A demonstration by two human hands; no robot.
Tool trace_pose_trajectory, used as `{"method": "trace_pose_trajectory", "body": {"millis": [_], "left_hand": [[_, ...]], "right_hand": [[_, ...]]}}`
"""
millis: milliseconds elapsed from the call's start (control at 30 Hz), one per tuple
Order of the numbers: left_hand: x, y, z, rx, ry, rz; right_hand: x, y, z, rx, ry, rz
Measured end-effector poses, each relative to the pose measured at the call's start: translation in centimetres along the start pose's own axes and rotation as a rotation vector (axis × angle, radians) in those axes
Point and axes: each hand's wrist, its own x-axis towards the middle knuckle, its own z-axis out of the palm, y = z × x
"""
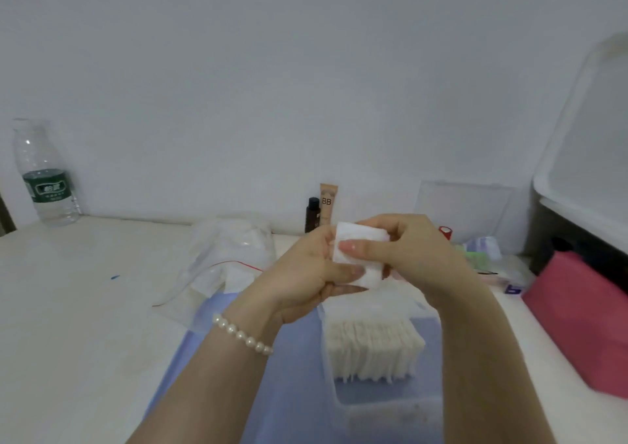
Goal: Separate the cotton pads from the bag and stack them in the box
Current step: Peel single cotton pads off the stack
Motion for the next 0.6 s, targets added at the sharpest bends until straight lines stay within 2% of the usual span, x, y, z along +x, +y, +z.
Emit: {"method": "trace_pose_trajectory", "body": {"millis": [100, 200, 300, 333, 400, 467, 600], "left_hand": [[-0.4, -0.5, 2.3, 0.022, -0.013, -0.086], [0.0, -1.6, 4.2, 0.096, 0.065, -0.109], [0.6, -3.4, 4.7, 0.629, 0.301, 0.085], [0.5, -4.2, 4.8, 0.807, 0.302, 0.153], [0.4, -5.7, 4.7, 1.089, 0.188, 0.168], [0.2, -7.1, 4.4, 1.296, 0.106, 0.068], [-0.5, -8.0, 3.6, 1.395, 0.173, -0.007]], "right_hand": [[-1.7, 0.2, -2.1, -0.189, 0.059, 0.052], [-3.4, 0.4, -4.7, -0.240, 0.149, 0.118], [-4.3, 2.3, -6.8, -0.393, 0.375, 0.156], [-4.4, 3.3, -7.0, -0.483, 0.398, 0.180], [-4.5, 5.3, -6.5, -0.627, 0.363, 0.239], [-4.5, 7.2, -5.2, -0.759, 0.310, 0.278], [-4.2, 9.4, -2.6, -0.928, 0.250, 0.330]]}}
